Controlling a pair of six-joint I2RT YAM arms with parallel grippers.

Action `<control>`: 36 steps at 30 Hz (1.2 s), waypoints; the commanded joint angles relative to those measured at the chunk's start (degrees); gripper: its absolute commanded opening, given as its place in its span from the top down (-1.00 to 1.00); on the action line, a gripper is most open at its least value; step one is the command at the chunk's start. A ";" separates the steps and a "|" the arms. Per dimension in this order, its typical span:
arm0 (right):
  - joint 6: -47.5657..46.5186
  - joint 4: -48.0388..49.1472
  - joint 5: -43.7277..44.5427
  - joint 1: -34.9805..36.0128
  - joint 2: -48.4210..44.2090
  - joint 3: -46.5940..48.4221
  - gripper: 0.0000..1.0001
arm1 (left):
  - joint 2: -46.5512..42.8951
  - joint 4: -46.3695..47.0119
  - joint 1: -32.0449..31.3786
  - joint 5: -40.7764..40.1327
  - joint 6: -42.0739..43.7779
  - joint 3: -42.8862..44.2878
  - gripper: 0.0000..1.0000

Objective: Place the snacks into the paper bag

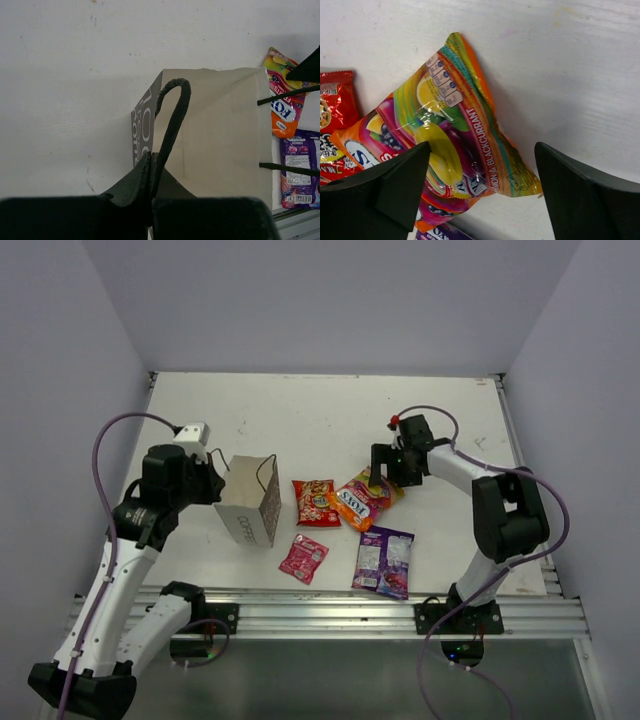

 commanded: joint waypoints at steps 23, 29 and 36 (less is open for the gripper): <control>-1.38 -37.46 27.70 18.11 -3.32 51.03 1.00 | -0.69 -2.21 -0.47 -9.26 -7.14 5.26 1.00; 0.46 -49.43 33.09 28.04 10.57 85.49 1.00 | -2.53 -3.27 -0.47 -8.82 -11.45 2.72 1.00; 2.75 -39.61 34.50 39.83 10.49 84.12 1.00 | -4.91 -2.83 -0.47 -8.38 -16.02 -0.28 1.00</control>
